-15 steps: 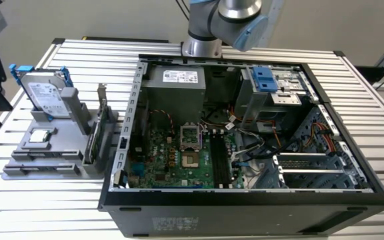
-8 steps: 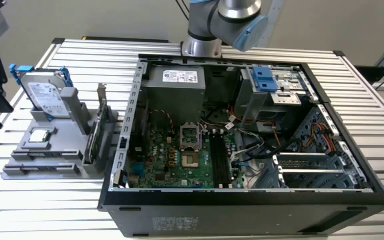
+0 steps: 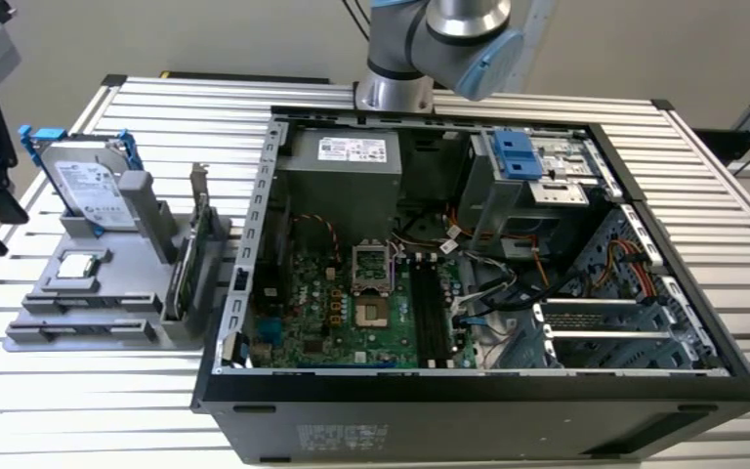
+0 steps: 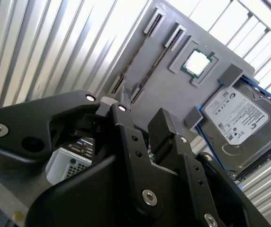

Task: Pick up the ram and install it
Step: 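Pick up the ram and move it above insertion slot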

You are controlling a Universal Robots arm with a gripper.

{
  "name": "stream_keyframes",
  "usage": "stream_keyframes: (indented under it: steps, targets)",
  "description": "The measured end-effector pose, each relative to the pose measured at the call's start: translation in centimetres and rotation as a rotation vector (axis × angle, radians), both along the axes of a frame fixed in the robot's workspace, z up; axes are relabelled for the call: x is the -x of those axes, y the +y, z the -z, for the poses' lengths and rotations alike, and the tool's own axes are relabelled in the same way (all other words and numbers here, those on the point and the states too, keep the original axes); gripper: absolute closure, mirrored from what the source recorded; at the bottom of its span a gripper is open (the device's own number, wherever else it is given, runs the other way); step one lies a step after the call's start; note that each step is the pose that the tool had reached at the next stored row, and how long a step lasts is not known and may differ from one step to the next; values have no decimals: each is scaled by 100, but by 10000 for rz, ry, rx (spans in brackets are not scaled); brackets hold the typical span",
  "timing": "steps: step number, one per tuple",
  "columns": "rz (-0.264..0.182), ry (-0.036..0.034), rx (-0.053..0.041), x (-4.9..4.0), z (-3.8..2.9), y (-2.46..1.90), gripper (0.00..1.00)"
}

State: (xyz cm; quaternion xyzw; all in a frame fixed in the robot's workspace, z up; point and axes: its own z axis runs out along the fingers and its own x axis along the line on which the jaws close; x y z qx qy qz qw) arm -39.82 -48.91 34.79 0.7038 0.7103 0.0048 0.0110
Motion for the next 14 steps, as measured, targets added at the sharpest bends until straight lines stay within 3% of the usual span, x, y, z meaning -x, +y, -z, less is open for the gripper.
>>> stream_keyframes:
  steps: [14]
  targets:
    - [0,13,60,-1,64,0,0]
